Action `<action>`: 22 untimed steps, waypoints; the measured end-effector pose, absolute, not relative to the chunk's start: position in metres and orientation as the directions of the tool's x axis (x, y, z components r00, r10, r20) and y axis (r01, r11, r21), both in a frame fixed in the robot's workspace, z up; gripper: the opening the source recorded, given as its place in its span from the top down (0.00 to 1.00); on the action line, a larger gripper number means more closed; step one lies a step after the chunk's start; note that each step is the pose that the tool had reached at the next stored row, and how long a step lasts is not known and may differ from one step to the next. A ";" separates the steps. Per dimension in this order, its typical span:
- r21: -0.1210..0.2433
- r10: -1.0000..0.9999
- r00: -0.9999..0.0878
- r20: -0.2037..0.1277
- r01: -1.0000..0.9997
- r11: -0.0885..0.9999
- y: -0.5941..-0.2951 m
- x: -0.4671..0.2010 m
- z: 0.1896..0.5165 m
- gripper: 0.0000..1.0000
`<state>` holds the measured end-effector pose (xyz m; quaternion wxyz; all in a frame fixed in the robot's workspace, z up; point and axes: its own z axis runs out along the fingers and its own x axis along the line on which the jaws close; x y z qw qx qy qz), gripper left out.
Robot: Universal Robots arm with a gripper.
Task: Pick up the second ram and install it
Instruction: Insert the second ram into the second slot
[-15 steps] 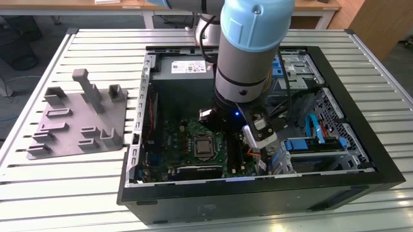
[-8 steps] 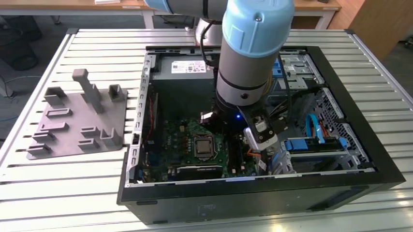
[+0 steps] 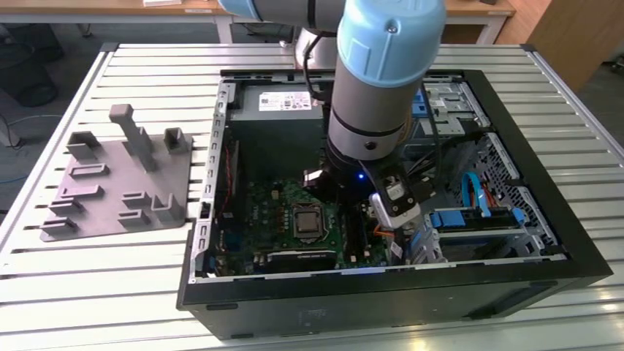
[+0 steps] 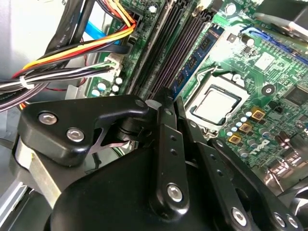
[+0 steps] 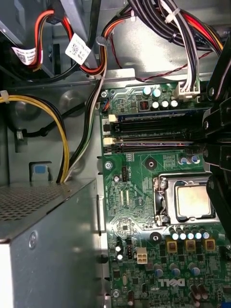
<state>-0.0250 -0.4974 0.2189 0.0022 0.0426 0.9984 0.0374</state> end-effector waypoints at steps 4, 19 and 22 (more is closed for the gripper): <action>0.071 0.085 -0.996 -0.002 0.085 0.994 -0.497 -0.022 0.219 0.86; 0.055 0.085 -0.996 -0.003 0.085 0.995 -0.496 -0.021 0.214 0.86; 0.054 0.085 -0.996 -0.003 0.085 0.995 -0.494 -0.020 0.213 0.86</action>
